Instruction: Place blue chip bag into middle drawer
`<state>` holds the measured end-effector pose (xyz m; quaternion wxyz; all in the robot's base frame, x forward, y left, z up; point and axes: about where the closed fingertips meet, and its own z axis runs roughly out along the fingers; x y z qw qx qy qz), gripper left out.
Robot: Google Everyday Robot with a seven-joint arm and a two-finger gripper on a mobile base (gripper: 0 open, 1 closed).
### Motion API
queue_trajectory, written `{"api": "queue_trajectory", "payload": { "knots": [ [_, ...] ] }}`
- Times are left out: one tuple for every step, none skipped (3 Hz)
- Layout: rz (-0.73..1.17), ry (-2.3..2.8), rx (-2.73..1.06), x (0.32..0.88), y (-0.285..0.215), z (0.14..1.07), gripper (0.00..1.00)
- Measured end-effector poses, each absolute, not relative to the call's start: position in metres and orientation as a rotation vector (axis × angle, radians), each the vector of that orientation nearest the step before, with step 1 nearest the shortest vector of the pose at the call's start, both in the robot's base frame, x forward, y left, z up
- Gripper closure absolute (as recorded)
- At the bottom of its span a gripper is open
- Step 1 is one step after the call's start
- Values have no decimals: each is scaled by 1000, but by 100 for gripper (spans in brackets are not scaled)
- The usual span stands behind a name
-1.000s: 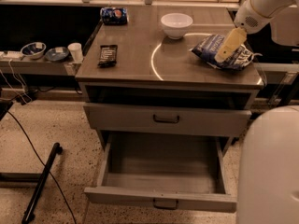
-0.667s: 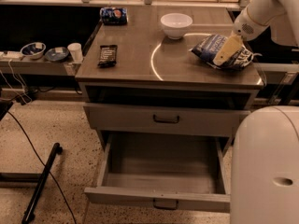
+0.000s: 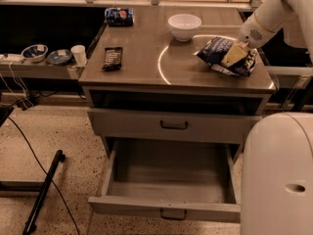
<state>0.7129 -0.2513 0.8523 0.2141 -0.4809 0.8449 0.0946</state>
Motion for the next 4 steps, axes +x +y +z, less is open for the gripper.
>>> {"api": "queue_trajectory", "payload": {
  "knots": [
    [340, 2204, -1399, 676, -242, 889, 97],
    [281, 2038, -1408, 625, -241, 950, 100],
    [271, 1990, -1425, 600, -221, 973, 100],
    [207, 1978, -1425, 596, -223, 973, 100]
  ]
}}
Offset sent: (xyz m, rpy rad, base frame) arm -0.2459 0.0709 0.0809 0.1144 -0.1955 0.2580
